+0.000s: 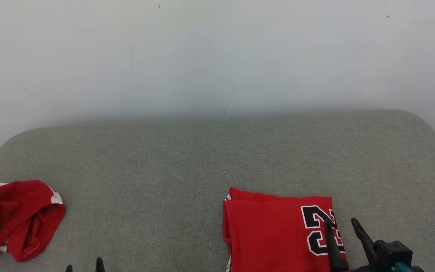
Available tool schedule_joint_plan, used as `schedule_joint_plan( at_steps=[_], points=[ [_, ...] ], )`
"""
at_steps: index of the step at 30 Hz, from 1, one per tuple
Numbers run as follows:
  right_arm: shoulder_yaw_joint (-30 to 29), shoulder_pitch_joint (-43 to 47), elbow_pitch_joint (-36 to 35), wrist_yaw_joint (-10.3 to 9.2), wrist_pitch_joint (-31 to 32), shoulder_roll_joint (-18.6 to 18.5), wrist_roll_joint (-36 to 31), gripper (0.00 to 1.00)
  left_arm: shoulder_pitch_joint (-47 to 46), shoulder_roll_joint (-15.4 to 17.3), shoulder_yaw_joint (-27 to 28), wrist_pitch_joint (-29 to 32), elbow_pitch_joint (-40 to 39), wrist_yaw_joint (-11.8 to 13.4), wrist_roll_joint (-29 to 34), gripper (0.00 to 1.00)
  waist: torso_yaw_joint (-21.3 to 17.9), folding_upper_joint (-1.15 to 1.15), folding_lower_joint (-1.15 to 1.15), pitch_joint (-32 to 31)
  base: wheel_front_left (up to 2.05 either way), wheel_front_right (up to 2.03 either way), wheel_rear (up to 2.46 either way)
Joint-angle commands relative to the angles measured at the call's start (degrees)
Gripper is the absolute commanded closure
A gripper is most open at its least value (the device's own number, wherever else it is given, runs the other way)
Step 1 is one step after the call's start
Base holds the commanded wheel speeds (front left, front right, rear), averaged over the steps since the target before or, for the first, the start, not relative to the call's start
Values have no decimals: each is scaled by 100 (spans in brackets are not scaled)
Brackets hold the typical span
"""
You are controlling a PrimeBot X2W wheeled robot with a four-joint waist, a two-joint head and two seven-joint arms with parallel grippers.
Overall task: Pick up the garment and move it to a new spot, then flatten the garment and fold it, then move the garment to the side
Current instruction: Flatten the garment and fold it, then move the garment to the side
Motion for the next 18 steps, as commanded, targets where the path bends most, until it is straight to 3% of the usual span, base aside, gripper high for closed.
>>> schedule_joint_plan(
  at_steps=[1,18],
  points=[
    [1,26,4,2,9,8,-61,0,41,-6,11,-17,9,-27,84,0,-8,0,1,21,0,0,0],
    [47,-111,36,2,63,8,18,0,-68,-6,-26,-17,-78,-33,101,0,-101,0,1,109,0,0,0]
  ],
)
